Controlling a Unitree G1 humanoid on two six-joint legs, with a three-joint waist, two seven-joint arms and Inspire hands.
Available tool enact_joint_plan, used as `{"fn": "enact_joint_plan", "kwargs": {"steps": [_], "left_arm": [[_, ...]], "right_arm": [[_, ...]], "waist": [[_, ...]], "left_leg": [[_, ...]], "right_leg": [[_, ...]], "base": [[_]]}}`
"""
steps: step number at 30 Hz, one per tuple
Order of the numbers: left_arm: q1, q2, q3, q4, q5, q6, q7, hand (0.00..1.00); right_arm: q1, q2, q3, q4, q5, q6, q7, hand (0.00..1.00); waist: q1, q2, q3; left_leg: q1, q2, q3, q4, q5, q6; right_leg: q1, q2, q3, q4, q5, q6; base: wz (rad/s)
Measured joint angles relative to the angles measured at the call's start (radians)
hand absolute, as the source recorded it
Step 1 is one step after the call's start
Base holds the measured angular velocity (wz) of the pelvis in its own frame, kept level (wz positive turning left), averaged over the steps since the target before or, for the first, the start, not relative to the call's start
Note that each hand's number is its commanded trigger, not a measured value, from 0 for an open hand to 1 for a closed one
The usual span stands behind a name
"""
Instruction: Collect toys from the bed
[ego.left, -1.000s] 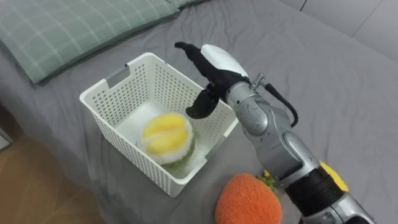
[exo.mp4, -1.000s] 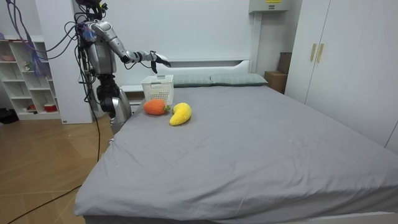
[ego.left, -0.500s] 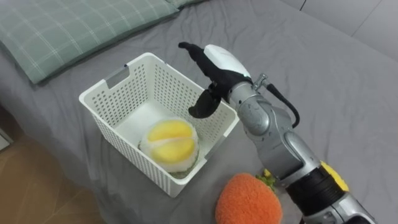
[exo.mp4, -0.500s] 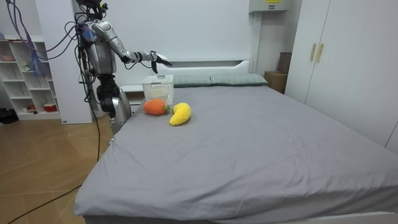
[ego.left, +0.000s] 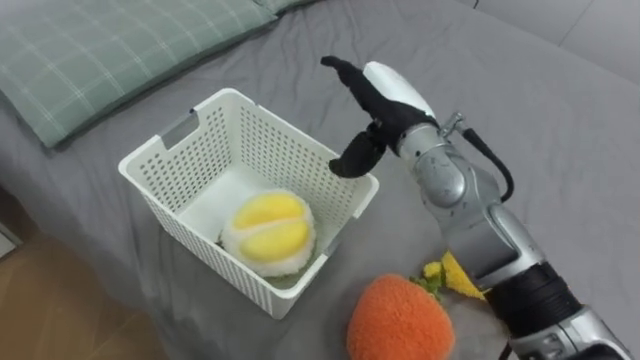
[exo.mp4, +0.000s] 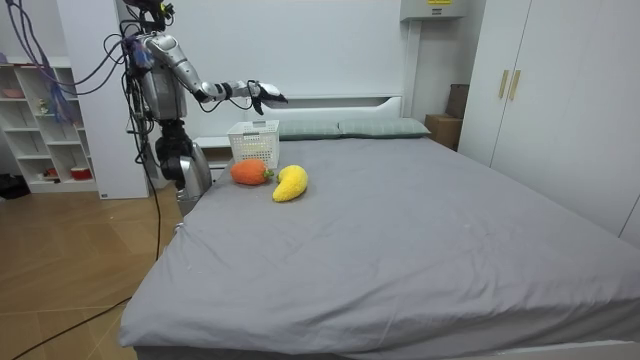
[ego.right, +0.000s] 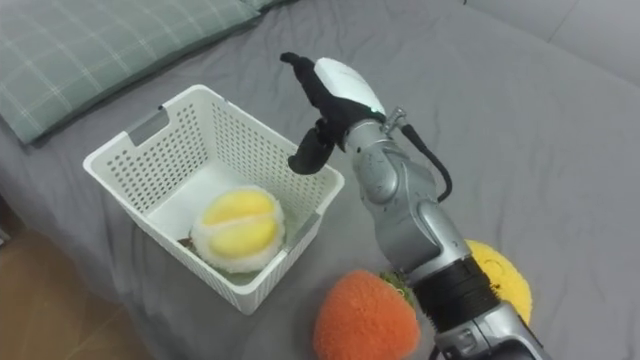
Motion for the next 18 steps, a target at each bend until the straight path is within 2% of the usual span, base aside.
{"fn": "enact_joint_plan", "kwargs": {"steps": [2,3,7,8,10,11,13,18], "left_arm": [[0.013,0.002,0.007,-0.001,0.001,-0.012,0.000,0.00],[0.016,0.001,0.007,-0.001,0.000,-0.013,0.000,0.00],[0.021,0.002,0.044,0.015,0.001,-0.037,0.001,0.00],[0.026,0.005,0.047,0.018,0.001,-0.039,0.002,0.00],[0.049,0.009,0.068,0.022,-0.001,-0.041,0.002,0.00],[0.058,0.010,0.073,0.022,-0.001,-0.041,0.002,0.00],[0.062,0.012,0.081,0.024,-0.002,-0.044,0.002,0.00],[0.069,0.025,0.081,0.030,-0.002,-0.053,0.001,0.00]], "right_arm": [[0.006,-0.008,-0.037,-0.001,-0.011,-0.015,-0.012,0.00],[0.012,-0.010,-0.052,0.000,-0.010,-0.019,-0.015,0.00],[0.095,-0.077,-0.120,0.001,0.022,-0.048,-0.055,0.00],[0.106,-0.082,-0.128,0.006,0.029,-0.052,-0.058,0.00],[0.141,-0.085,-0.143,0.050,0.035,-0.055,-0.078,0.00],[0.155,-0.085,-0.155,0.077,0.037,-0.055,-0.077,0.00],[0.168,-0.094,-0.184,0.118,0.063,-0.055,-0.076,0.00],[0.170,-0.133,-0.232,0.234,0.091,-0.053,-0.079,0.00]], "waist": [[-0.032,0.006,-0.0002],[-0.036,0.007,-0.0001],[-0.047,0.007,-0.0033],[-0.052,0.008,-0.0050],[-0.091,0.011,-0.0101],[-0.112,0.013,-0.0155],[-0.136,0.016,-0.0206],[-0.167,0.014,-0.0249]], "left_leg": [[0.005,0.001,0.006,-0.004,0.000,0.000],[0.008,0.002,0.011,-0.005,0.000,0.001],[0.030,0.010,0.046,-0.017,-0.002,0.003],[0.033,0.012,0.052,-0.019,-0.003,0.004],[0.048,0.014,0.069,-0.025,-0.003,0.004],[0.049,0.016,0.074,-0.029,-0.004,0.005],[0.052,0.016,0.077,-0.030,-0.004,0.006],[0.074,0.019,0.089,-0.036,-0.005,0.006]], "right_leg": [[0.001,0.000,0.006,0.001,0.000,0.000],[0.001,0.000,0.011,0.001,0.000,0.000],[0.006,0.003,0.038,0.001,0.003,0.001],[0.006,0.004,0.041,0.001,0.004,0.001],[0.014,0.004,0.056,0.000,0.006,0.001],[0.014,0.004,0.062,0.001,0.006,0.001],[0.014,0.004,0.063,0.003,0.006,0.001],[0.024,0.004,0.066,0.013,0.006,0.001]], "base": [[-0.07],[-0.15],[-0.21],[-0.26],[-0.24],[-0.17],[-0.10],[-0.07]]}}
